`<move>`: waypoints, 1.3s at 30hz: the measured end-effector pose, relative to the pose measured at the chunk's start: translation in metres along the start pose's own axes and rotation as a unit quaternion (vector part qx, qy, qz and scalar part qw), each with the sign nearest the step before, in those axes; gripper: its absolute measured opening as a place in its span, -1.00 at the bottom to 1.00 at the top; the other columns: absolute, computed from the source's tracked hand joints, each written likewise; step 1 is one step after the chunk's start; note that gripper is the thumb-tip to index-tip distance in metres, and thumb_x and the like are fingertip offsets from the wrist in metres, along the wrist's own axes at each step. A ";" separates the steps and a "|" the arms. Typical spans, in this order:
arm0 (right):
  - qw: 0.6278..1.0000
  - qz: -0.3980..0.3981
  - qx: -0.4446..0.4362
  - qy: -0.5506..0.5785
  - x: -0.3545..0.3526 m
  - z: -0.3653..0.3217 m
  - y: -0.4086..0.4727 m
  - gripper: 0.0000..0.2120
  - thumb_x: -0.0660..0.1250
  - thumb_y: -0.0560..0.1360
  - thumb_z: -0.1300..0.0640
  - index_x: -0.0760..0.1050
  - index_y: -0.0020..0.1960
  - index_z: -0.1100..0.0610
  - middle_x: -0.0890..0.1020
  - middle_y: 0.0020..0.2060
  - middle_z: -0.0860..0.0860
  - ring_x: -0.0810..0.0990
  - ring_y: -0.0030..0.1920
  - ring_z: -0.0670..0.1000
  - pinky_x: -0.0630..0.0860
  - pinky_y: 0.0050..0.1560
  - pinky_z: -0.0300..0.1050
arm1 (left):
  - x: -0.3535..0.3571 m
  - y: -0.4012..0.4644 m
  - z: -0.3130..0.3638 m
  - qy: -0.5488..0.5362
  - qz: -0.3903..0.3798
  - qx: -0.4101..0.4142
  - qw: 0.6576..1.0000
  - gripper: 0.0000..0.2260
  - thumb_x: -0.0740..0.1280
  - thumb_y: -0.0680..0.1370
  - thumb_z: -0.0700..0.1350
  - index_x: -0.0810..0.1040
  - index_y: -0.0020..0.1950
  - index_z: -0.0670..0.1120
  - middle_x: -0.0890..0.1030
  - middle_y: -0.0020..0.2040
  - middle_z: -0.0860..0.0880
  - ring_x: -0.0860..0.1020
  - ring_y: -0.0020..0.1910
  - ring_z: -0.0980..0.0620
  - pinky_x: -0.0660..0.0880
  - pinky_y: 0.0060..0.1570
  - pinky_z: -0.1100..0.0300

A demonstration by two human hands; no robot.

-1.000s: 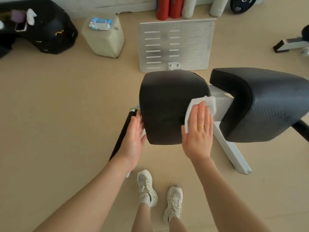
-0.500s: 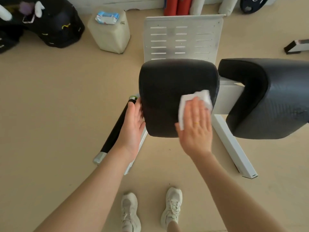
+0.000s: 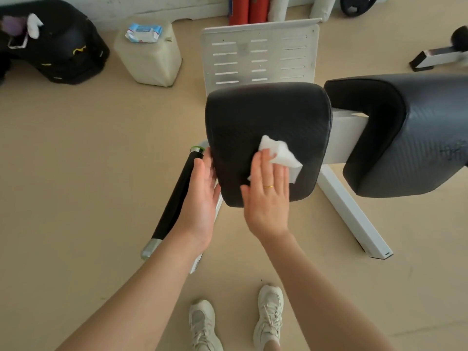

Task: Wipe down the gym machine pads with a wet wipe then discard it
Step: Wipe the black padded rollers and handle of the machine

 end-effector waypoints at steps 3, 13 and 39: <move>0.995 -0.015 -0.095 0.028 0.012 -0.026 -0.009 -0.56 0.14 0.56 0.11 0.18 0.38 0.24 0.28 0.31 0.11 0.34 0.22 0.13 0.26 0.29 0.05 | 0.000 -0.001 -0.004 0.003 -0.013 -0.004 1.000 -0.53 -0.17 0.60 0.16 0.20 0.46 0.11 0.36 0.41 0.17 0.31 0.36 0.29 0.22 0.37 0.23; 0.997 0.008 0.011 -0.079 -0.016 0.039 0.012 -0.47 0.05 0.60 0.00 -0.01 0.45 0.21 0.14 0.41 0.18 0.15 0.38 0.20 -0.17 0.47 -0.11 | -0.001 -0.001 -0.006 -0.005 0.005 -0.015 1.000 -0.54 -0.19 0.60 0.15 0.09 0.49 0.12 0.25 0.47 0.17 0.20 0.42 0.26 0.10 0.44 0.19; 0.999 -0.009 0.017 -0.036 0.011 0.018 -0.027 -0.50 0.11 0.55 0.02 0.17 0.36 0.31 0.45 0.28 0.28 0.23 0.33 0.19 0.10 0.39 -0.02 | -0.005 -0.007 -0.015 0.022 0.005 -0.025 0.999 -0.54 -0.20 0.59 0.17 0.15 0.46 0.15 0.33 0.36 0.25 0.25 0.39 0.26 0.16 0.36 0.24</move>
Point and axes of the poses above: each hand's wrist, its own y-axis towards the middle knuckle, its own x-axis out of the palm, z = x × y, the point moved 9 cm from there along y, towards the middle knuckle
